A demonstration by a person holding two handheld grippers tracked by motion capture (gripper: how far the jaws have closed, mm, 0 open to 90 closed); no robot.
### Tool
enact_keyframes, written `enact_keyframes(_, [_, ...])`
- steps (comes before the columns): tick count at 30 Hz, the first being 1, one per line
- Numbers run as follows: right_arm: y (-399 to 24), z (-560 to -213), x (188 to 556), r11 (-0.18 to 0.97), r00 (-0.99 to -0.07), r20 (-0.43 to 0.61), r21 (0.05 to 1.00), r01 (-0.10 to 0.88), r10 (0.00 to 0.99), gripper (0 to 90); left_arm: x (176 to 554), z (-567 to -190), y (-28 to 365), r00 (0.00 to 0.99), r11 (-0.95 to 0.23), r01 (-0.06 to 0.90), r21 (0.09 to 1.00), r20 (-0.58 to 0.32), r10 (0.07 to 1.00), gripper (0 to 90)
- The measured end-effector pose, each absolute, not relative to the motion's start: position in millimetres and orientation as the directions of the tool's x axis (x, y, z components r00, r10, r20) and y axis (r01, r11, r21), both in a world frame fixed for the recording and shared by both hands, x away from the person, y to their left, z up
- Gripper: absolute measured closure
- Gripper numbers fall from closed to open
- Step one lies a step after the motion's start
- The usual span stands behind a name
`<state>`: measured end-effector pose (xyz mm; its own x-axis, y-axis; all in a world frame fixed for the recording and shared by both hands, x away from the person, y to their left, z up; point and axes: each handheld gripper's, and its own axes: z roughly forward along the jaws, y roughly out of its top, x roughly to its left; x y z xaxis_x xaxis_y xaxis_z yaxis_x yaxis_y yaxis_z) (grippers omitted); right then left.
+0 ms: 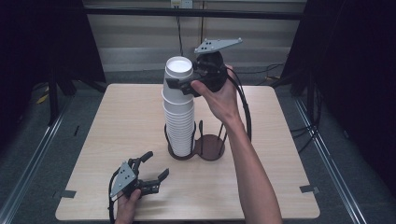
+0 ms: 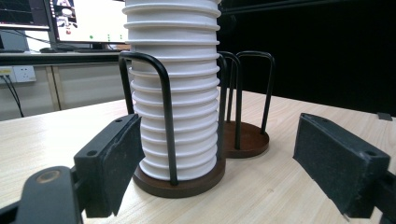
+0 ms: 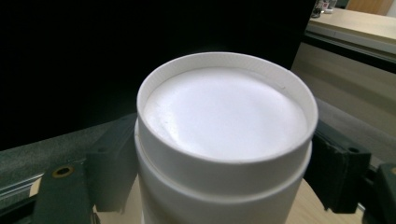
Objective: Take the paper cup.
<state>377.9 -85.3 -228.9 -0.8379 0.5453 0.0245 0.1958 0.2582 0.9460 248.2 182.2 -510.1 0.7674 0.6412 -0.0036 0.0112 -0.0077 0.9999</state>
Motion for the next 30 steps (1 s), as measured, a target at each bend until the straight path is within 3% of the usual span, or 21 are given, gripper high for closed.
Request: enact_keyframes(30, [-105.1, -212.3, 365.3, 0.056, -0.829, 0.062, 0.992, 0.111, 0.556, 21.5, 248.4, -510.1, 182.4, 0.768, -0.010, 0.011, 1.000, -0.002, 0.640, 15.5])
